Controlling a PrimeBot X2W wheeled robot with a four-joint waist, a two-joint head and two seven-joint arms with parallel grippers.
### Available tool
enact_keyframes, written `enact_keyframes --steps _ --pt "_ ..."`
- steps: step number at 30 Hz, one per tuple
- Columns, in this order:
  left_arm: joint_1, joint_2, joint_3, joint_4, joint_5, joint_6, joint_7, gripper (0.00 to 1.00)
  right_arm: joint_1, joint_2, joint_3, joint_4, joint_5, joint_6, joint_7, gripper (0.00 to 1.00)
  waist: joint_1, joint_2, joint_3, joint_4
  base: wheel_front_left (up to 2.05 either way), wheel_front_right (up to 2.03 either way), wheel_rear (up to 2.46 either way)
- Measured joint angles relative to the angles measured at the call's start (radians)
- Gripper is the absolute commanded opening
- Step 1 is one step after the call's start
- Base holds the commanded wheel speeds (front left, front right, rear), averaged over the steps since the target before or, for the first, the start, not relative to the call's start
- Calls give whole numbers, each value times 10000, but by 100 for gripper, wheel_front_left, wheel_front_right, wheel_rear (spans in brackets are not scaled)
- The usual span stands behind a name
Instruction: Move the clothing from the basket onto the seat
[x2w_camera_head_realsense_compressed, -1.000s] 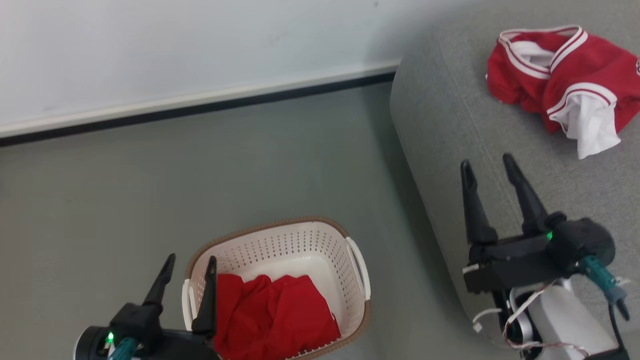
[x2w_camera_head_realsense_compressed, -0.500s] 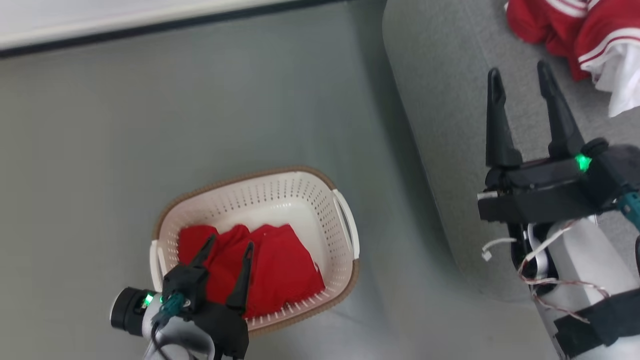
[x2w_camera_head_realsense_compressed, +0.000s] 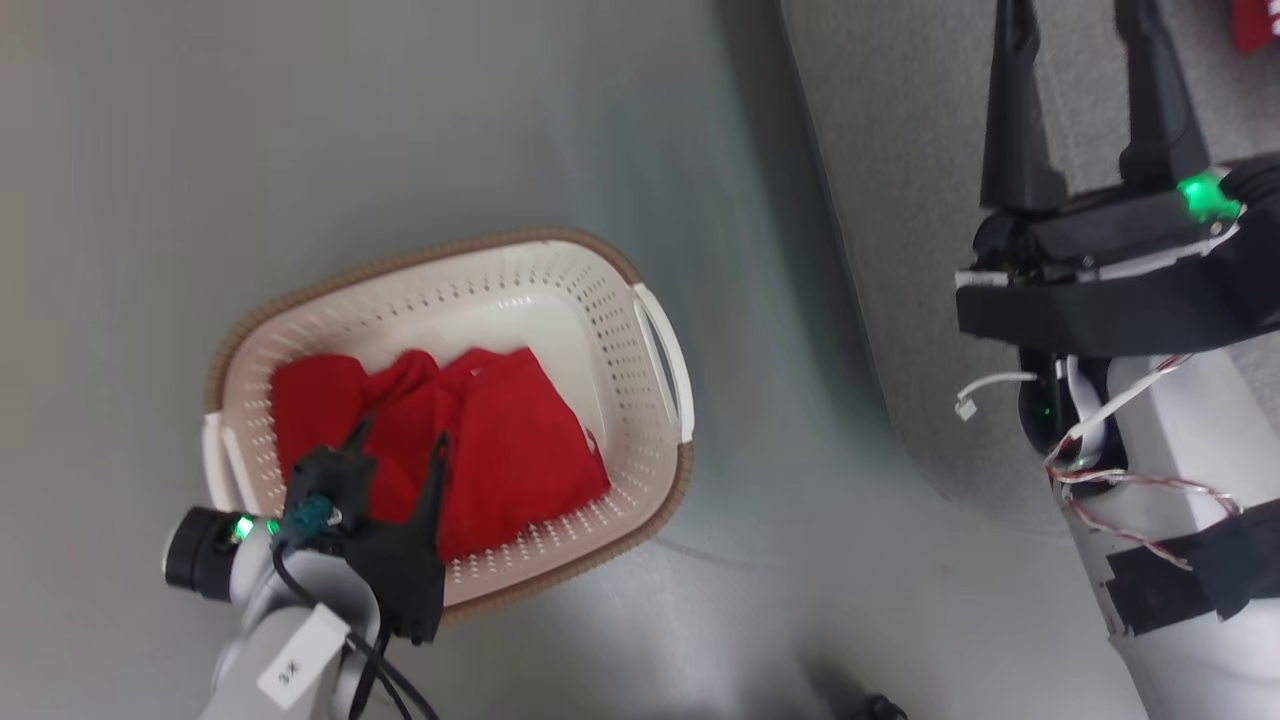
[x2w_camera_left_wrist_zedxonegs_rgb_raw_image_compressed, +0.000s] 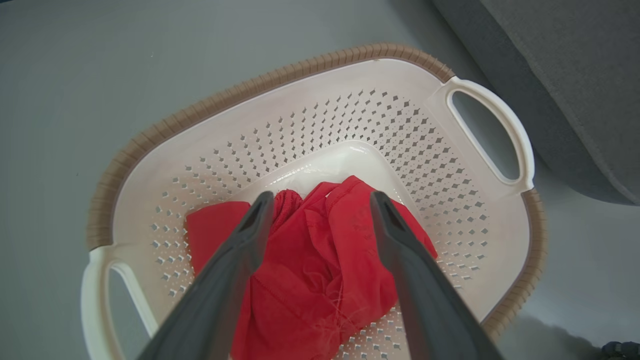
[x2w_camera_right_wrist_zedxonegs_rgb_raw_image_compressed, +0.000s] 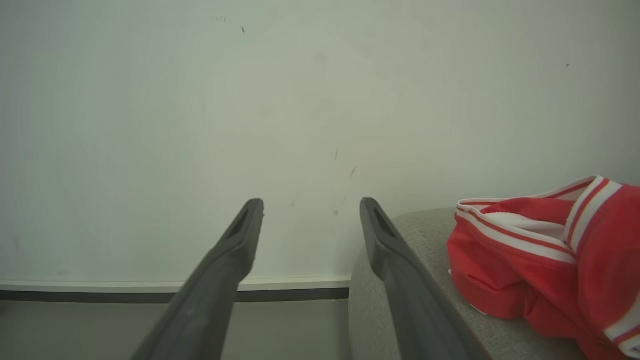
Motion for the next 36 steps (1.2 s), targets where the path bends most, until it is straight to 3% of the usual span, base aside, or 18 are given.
enact_keyframes --steps 12,36 --pt "-1174 232 -182 872 447 -140 178 100 -895 343 -125 -128 -92 165 -2 100 -1 0 1652 -509 0 0 0" --pt "-2379 869 8 2543 606 -92 554 100 -1217 872 0 4 -176 562 -4 100 -2 -1 2987 -1614 0 0 0"
